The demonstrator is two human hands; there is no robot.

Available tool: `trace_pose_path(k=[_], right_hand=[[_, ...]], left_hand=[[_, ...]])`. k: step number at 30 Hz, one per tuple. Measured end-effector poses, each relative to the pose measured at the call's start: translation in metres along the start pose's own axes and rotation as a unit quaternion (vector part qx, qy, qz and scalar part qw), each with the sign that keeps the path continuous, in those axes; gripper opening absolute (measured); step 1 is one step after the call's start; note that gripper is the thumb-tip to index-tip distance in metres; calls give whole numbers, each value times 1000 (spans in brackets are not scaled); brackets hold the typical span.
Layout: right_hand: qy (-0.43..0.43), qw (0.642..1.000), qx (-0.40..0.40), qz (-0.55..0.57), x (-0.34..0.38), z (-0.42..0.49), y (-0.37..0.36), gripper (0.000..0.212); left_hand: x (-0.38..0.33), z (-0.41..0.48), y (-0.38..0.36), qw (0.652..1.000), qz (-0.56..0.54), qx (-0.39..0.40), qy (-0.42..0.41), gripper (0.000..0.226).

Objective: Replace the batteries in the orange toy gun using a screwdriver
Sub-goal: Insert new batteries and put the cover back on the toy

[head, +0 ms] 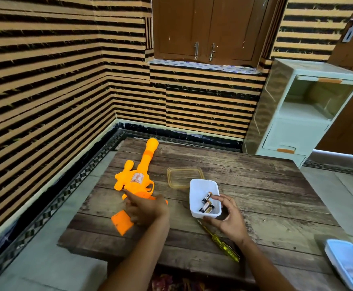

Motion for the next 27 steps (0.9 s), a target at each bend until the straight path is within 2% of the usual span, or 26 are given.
trace_pose_path(k=[7, 11, 17, 21, 24, 27], right_hand=[[-5, 1000, 14, -22, -2, -2, -1, 53], [-6, 1000, -5, -14, -2, -2, 1, 55], [-20, 1000, -23, 1, 2, -4, 2, 49], [-22, 999, -31, 12, 7, -7, 2, 40], [-32, 997, -66, 14, 8, -5, 6, 28], [5, 987, -131, -93, 26, 2, 19, 20]], left_hand=[[3, 1, -11, 996, -55, 68, -21, 108], [8, -1, -13, 985, -102, 112, -81, 91], [18, -1, -4, 970, -117, 145, -159, 78], [16, -8, 8, 956, -206, 145, -151, 62], [21, -6, 8, 956, -229, 134, -128, 48], [20, -7, 10, 954, -243, 133, -115, 42]])
Point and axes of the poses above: each hand's wrist, its own z-axis towards the middle knuckle, its own y-axis out of the back of the hand, x = y × z, the point moved 8 cm from there along z, towards the middle knuckle, and after that the axes turned 9 degrees about y, right-handed, at the moved point
